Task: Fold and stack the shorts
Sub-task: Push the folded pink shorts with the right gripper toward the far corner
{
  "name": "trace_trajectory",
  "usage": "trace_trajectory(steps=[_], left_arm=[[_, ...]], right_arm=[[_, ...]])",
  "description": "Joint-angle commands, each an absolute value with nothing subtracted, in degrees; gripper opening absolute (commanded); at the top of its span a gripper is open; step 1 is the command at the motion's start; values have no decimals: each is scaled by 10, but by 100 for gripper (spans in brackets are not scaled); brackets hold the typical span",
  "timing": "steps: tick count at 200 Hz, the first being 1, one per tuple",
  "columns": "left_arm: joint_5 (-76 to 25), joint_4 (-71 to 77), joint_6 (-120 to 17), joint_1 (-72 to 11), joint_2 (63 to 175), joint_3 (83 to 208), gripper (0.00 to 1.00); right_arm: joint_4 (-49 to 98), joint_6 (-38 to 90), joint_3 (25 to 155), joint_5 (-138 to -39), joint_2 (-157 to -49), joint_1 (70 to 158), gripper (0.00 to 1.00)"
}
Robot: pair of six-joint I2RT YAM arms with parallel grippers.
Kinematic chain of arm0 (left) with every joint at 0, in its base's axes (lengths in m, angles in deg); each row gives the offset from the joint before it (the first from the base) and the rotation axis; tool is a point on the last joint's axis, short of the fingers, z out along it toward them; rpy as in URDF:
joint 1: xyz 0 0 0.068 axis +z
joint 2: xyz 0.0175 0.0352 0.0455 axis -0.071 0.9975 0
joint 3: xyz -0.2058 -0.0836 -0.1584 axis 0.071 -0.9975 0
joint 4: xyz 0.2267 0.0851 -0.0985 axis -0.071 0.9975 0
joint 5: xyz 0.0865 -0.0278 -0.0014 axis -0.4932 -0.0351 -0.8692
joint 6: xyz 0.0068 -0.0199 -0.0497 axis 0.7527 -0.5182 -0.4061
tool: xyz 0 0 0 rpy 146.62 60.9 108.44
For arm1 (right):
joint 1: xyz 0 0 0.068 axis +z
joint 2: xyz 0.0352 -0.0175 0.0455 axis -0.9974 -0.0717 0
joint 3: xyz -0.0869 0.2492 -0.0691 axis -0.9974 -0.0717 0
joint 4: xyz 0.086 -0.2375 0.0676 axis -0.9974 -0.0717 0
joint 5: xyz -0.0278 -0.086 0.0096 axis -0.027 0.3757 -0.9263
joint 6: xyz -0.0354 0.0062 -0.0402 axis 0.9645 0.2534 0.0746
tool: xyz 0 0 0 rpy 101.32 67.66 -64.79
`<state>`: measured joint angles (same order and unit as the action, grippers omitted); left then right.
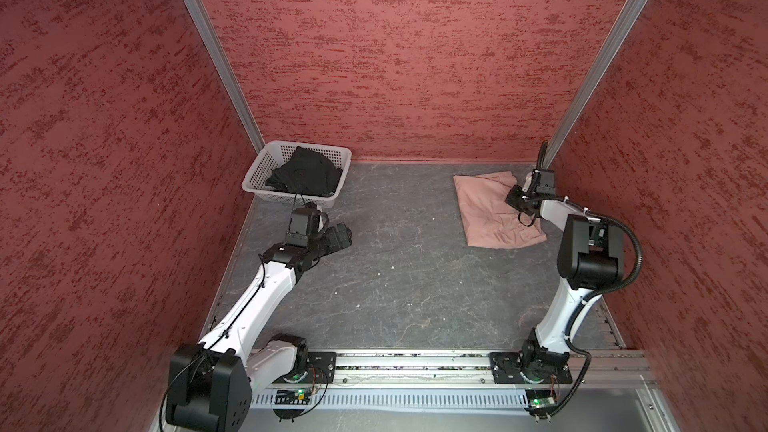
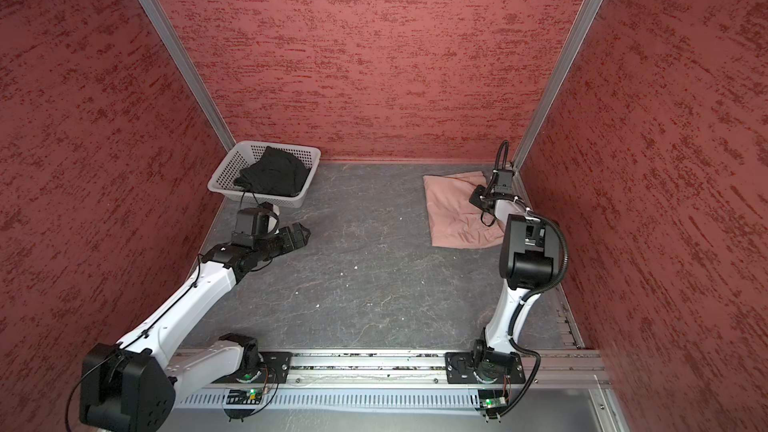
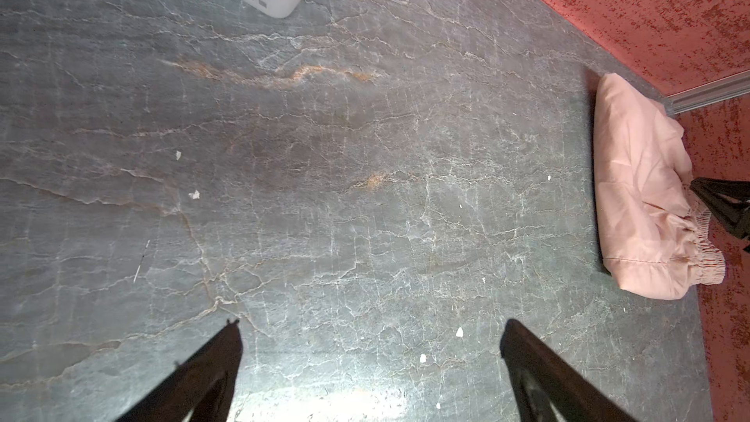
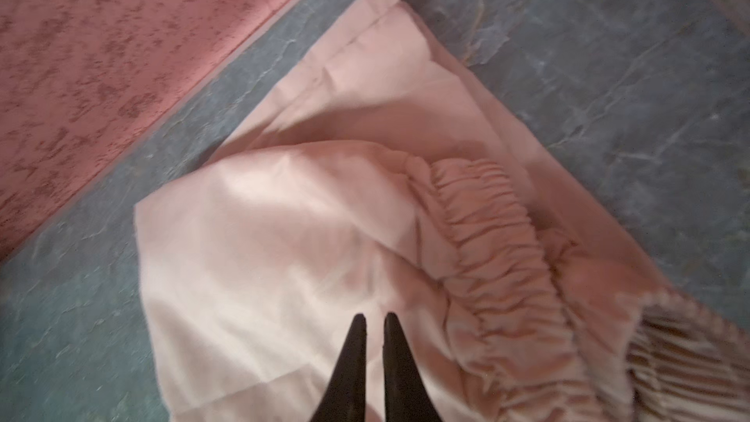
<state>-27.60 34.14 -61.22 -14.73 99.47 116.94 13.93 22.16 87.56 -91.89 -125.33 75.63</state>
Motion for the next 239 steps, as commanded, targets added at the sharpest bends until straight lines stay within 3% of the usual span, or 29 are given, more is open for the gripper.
trace_trajectory(steps=[1, 24, 58, 84, 154, 239], left_arm=[[-274, 340, -607, -144, 992, 1182, 99], [-267, 333, -610, -144, 998, 1182, 99], [-262, 337, -611, -144, 1006, 1184, 99], [-257, 337, -615, -144, 1003, 1182, 99], [-265, 348, -611, -140, 1001, 1190, 99], [-266, 351, -594, -122, 1023, 1209, 99]], right_arm=[[150, 214, 829, -983, -1196, 795, 14], [191, 159, 759, -1025, -1183, 818, 13], [242, 103, 690, -987, -1183, 827, 2], [243, 88, 694, -971, -1207, 827, 0], [194, 96, 814, -991, -1316, 764, 1], [37, 203, 1004, -923, -1399, 733, 3]])
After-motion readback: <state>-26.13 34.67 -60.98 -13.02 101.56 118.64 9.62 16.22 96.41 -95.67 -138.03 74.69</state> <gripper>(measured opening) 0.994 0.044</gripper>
